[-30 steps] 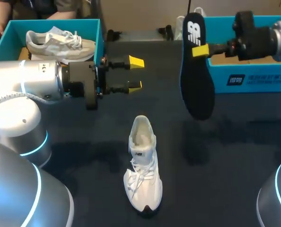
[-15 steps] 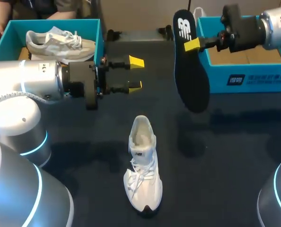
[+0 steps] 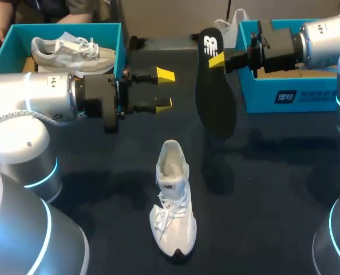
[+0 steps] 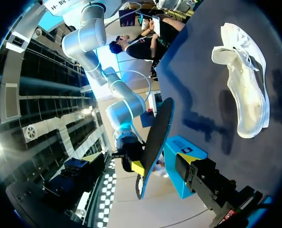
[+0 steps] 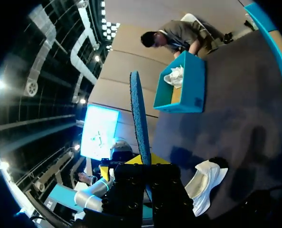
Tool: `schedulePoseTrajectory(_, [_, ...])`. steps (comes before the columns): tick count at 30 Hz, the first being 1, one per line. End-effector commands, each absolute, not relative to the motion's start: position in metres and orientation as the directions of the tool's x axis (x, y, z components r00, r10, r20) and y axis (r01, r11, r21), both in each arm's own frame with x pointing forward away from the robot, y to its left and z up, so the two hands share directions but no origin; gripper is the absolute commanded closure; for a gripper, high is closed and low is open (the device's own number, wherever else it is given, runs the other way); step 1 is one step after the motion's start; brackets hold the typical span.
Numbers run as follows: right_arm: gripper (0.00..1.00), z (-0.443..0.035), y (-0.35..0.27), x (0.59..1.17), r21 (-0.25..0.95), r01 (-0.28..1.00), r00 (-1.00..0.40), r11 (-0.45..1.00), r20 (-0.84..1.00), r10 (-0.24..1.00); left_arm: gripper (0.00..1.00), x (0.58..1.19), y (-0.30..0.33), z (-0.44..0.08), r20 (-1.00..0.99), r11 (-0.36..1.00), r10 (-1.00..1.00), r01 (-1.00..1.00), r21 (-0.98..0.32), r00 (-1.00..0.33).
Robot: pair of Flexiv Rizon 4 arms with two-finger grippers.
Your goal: Take the shoe out of the shoebox, open the shoe tongue, remove and reinsert the insole, then place the shoe into the shoebox
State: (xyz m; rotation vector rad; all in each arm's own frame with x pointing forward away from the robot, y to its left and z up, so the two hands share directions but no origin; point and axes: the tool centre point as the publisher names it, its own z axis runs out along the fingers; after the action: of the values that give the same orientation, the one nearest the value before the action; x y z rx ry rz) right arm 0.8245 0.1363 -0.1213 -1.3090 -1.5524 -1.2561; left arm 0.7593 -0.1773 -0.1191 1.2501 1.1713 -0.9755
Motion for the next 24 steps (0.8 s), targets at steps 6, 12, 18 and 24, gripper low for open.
schedulePoseTrajectory(6, [1.00, -0.121, 0.139, 0.824, 0.203, 0.979, -0.199, 0.007, 0.948, 0.250, 0.00, 0.758, -0.178, -0.120, -0.983, 0.104, 0.065, 0.979, 0.177, 0.171])
schedulePoseTrajectory(12, [1.00, -0.131, 0.148, 0.834, 0.079, 0.997, -0.078, 0.005, 0.977, 0.200, 0.00, 0.761, -0.180, -0.122, -0.982, 0.108, 0.072, 0.978, 0.181, 0.174])
schedulePoseTrajectory(18, [1.00, -0.133, 0.148, 0.848, 0.007, 1.000, -0.004, -0.017, 0.981, 0.195, 0.00, 0.770, -0.184, -0.128, -0.983, 0.139, 0.071, 0.974, 0.178, 0.170])
schedulePoseTrajectory(24, [1.00, -0.139, 0.147, 0.858, -0.072, 0.996, 0.080, -0.052, 0.979, 0.186, 0.00, 0.787, -0.188, -0.136, -0.986, 0.166, 0.072, 0.973, 0.160, 0.149])
